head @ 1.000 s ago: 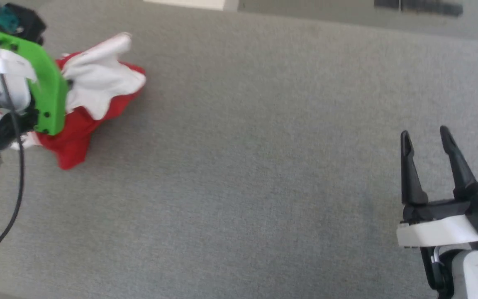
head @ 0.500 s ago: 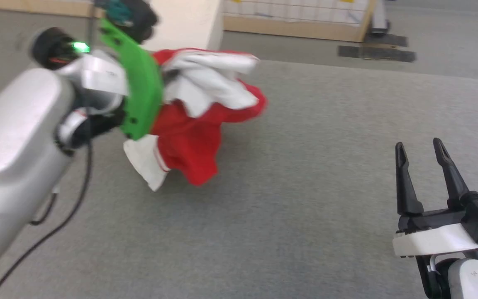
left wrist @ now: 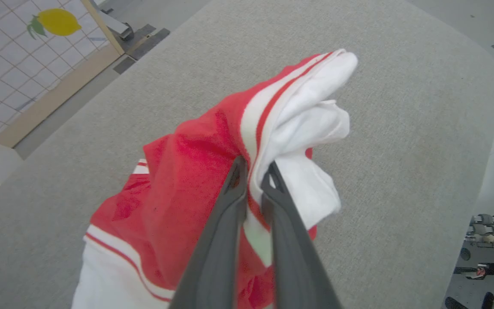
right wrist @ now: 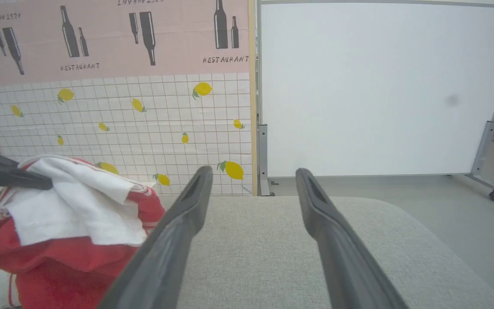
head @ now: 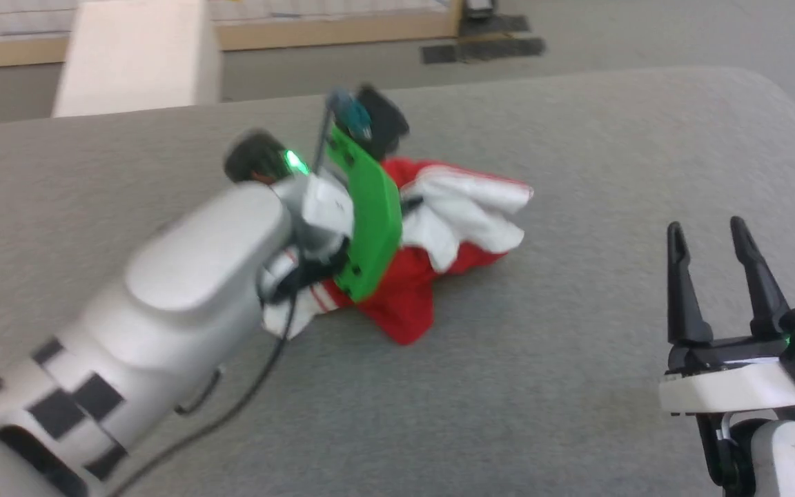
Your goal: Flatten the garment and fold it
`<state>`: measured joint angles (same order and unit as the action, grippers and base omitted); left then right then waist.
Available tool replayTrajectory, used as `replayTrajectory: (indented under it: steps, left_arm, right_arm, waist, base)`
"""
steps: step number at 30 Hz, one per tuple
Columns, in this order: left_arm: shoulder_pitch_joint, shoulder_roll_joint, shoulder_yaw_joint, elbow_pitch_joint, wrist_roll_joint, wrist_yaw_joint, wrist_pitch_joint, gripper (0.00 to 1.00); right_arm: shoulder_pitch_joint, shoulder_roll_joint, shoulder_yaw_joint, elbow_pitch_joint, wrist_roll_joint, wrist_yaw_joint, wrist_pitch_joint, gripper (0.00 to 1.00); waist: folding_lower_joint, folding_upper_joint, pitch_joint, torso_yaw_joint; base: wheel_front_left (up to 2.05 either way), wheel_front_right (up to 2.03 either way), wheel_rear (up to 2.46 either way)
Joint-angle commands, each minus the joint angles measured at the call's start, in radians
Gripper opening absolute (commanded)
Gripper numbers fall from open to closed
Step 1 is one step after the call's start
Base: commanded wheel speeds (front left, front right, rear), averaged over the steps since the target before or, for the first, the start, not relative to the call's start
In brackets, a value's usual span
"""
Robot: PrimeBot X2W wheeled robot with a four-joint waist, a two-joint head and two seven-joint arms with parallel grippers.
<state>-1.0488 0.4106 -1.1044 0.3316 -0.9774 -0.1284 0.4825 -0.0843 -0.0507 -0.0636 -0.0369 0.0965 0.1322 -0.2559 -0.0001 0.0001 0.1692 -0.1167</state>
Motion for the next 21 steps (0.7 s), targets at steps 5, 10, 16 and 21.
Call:
replayTrajectory:
  steps: [5, 10, 16, 21]
  left_arm:
    - [0.082, -0.074, -0.094, 0.088, -0.042, -0.002, -0.073, 0.00]
    - [0.149, -0.135, -0.160, 0.150, -0.050, -0.002, -0.078, 0.00]
    - [0.204, -0.172, -0.174, 0.192, -0.032, -0.002, -0.091, 0.00]
    - [0.187, -0.192, -0.175, 0.216, 0.034, -0.002, -0.260, 1.00]
  right_arm:
    - [-0.015, 0.001, -0.011, -0.008, 0.013, -0.002, -0.006, 1.00]
    - [-0.018, 0.001, -0.014, -0.010, 0.018, -0.002, -0.006, 1.00]
    - [-0.026, 0.001, -0.012, -0.010, 0.020, -0.002, -0.006, 1.00]
    - [-0.007, 0.001, -0.017, 0.000, 0.006, -0.002, -0.006, 1.00]
  waist:
    - [0.0001, -0.0001, 0.075, -0.115]
    - [0.0001, -0.0001, 0.090, -0.118]
    - [0.0001, -0.0001, 0.089, -0.099]
    - [0.0001, -0.0001, 0.037, -0.063]
  base:
    - [0.00, 0.00, 0.00]
    - [0.00, 0.00, 0.00]
    - [0.00, 0.00, 0.00]
    - [0.00, 0.00, 0.00]
